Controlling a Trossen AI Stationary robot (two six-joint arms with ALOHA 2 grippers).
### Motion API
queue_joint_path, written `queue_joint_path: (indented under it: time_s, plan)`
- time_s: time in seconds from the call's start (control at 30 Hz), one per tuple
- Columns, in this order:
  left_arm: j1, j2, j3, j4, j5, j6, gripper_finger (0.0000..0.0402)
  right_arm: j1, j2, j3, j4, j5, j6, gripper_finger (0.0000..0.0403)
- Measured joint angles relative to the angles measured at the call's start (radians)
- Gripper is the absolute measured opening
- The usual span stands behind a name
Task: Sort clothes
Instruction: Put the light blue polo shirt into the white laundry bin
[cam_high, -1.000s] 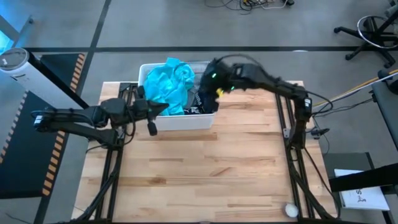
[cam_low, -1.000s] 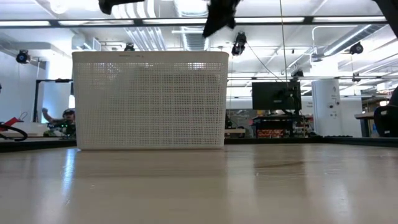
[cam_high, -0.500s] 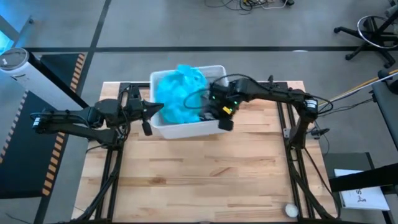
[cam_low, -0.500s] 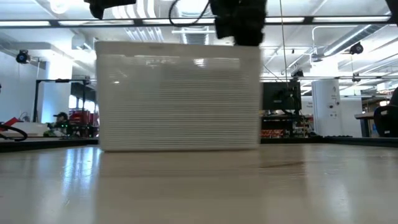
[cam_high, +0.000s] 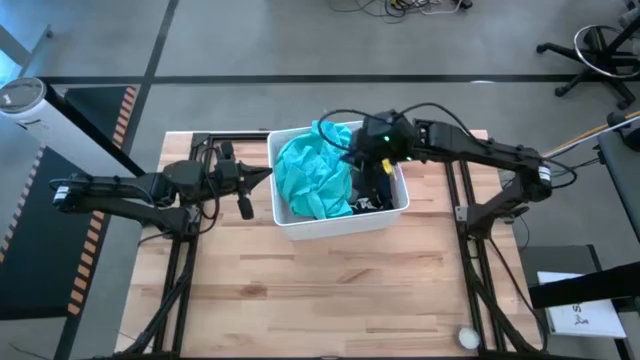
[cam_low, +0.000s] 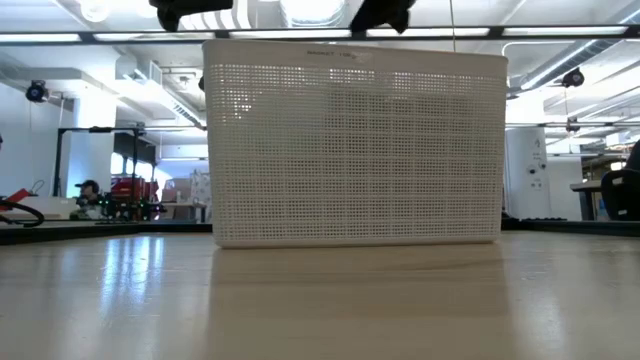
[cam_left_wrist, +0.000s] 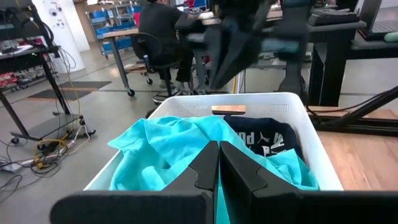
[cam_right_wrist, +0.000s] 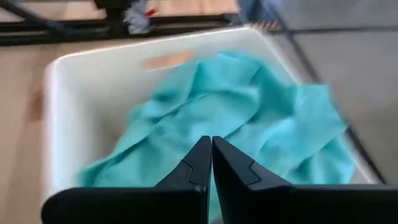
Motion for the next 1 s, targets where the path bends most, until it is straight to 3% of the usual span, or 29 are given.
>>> queue_joint_path:
  time_s: [0.2,0.37,0.63,0.83,1.0]
  plan:
    - [0.0,-0.002,0.0,-0.011,0.0,-0.008,0.0,-0.067,0.147,0.0,0.044,-0.152,-0.035,0.0]
    - [0.0,-0.014,-0.002,-0.035,0.002,-0.01,0.0,-0.067,0.298,-0.003,0.039,-0.167,-0.11,0.0]
    - [-0.001,-0.051,-0.002,-0.061,0.007,-0.015,0.0,-0.068,0.487,-0.003,0.057,-0.28,-0.12,0.0]
    - [-0.001,-0.056,-0.008,-0.072,0.008,-0.02,0.0,-0.065,0.564,0.0,0.068,-0.295,-0.097,0.0]
    - [0.0,-0.058,-0.019,-0.071,0.029,-0.025,0.0,-0.057,0.553,0.0,0.057,-0.288,-0.093,0.0]
